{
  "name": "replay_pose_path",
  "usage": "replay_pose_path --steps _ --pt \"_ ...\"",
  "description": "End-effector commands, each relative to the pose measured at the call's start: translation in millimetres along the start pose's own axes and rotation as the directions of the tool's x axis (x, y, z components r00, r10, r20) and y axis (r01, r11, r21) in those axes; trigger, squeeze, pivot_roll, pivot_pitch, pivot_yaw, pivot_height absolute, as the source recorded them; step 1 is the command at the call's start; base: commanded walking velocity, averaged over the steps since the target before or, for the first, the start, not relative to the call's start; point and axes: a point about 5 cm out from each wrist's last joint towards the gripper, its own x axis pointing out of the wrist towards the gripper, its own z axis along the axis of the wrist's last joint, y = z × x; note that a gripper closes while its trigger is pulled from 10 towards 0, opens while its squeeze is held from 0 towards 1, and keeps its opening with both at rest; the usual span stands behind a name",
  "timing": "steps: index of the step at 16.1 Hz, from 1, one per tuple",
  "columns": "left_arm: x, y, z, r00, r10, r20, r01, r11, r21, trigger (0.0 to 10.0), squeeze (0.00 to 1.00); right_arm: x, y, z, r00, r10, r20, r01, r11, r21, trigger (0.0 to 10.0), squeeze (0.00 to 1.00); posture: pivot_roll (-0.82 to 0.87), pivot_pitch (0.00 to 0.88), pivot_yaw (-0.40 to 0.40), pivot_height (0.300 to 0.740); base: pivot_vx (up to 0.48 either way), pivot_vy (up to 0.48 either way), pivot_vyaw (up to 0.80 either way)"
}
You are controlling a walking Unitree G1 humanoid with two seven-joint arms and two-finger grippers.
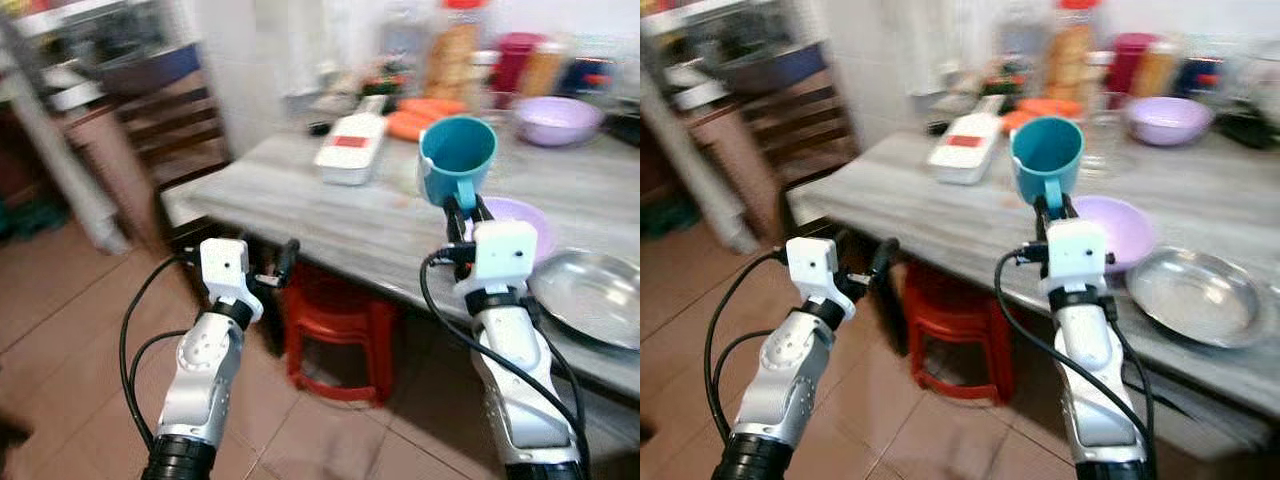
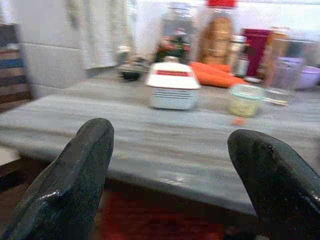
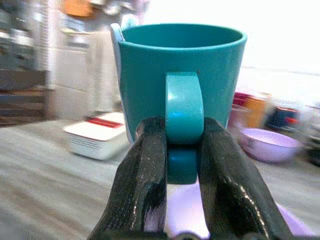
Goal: Setting the table
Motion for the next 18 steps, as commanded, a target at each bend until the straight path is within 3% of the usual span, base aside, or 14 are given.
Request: replay_pose_path --steps 1,10,18 --pt "1.6 1.2 2.2 1.0 0.001 -0.001 -0.001 1.0 0.003 10.0 0.0 1.2 -0.7 9.6 0.999 -0.005 0.041 0.005 1.0 -0.002 10.0 0.0 -0.11 0.0 0.115 0.74 0.0 -0.311 -0.8" --pt "3.1 1.3 3.8 1.0 0.006 0.003 -0.006 1.0 -0.003 10.0 0.0 2.1 0.5 11.8 0.999 -0.001 0.046 0.002 1.0 -0.004 10.0 0.0 -0.11 0.0 0.112 0.74 0.0 -0.312 -0.73" --pt "4.5 3.7 5.6 1.0 0.013 0.017 -0.013 1.0 0.019 10.0 0.0 2.2 1.1 12.0 0.999 0.004 0.046 -0.004 1.0 0.003 10.0 0.0 -0.11 0.0 0.118 0.74 0.0 -0.066 0.13"
